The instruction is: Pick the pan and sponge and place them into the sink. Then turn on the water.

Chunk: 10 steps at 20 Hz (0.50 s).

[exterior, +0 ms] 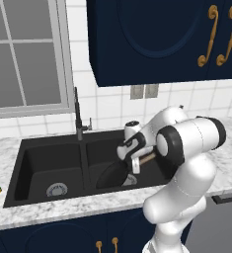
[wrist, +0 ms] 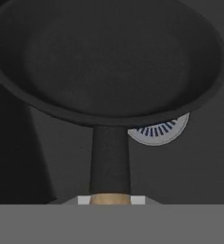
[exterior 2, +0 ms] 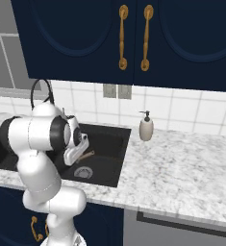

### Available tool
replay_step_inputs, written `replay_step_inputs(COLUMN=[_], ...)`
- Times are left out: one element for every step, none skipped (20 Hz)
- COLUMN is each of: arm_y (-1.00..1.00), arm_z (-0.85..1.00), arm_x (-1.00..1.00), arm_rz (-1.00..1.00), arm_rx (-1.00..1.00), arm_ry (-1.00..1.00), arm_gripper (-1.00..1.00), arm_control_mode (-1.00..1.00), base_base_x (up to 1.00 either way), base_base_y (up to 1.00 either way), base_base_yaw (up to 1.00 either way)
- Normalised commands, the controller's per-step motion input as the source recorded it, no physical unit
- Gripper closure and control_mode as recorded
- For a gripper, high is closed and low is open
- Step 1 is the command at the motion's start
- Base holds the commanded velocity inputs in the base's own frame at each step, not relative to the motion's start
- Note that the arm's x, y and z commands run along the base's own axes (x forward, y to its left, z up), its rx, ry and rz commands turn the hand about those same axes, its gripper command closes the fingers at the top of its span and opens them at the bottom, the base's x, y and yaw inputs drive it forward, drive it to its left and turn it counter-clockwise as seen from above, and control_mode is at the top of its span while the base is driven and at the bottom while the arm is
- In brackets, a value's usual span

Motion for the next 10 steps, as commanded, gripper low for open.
replay_step_inputs(arm_y=[0.00,0.00,0.00,0.00,0.00,0.00,0.00,0.00,0.00,0.00], arm_z=[-0.29,-0.27,-0.26,-0.26,-0.26,-0.24,-0.24,-0.24,-0.24,-0.24], arm_x=[0.12,0.09,0.09,0.09,0.09,0.13,0.13,0.12,0.12,0.13], arm_rz=[0.09,0.09,0.08,0.08,0.08,0.07,0.07,0.07,0.08,0.08], arm_rx=[0.00,0.00,0.00,0.00,0.00,0.00,0.00,0.00,0.00,0.00], arm_ry=[-0.09,-0.10,-0.09,-0.09,-0.09,-0.09,-0.10,-0.12,-0.13,-0.14], arm_gripper=[1.00,1.00,1.00,1.00,1.00,1.00,1.00,1.00,1.00,1.00], arm_control_mode=[-1.00,-1.00,-1.00,-1.00,-1.00,-1.00,-1.00,-1.00,-1.00,-1.00], base_base_x=[0.00,0.00,0.00,0.00,0.00,0.00,0.00,0.00,0.00,0.00], base_base_y=[0.00,0.00,0.00,0.00,0.00,0.00,0.00,0.00,0.00,0.00], base_base_yaw=[0.00,0.00,0.00,0.00,0.00,0.00,0.00,0.00,0.00,0.00])
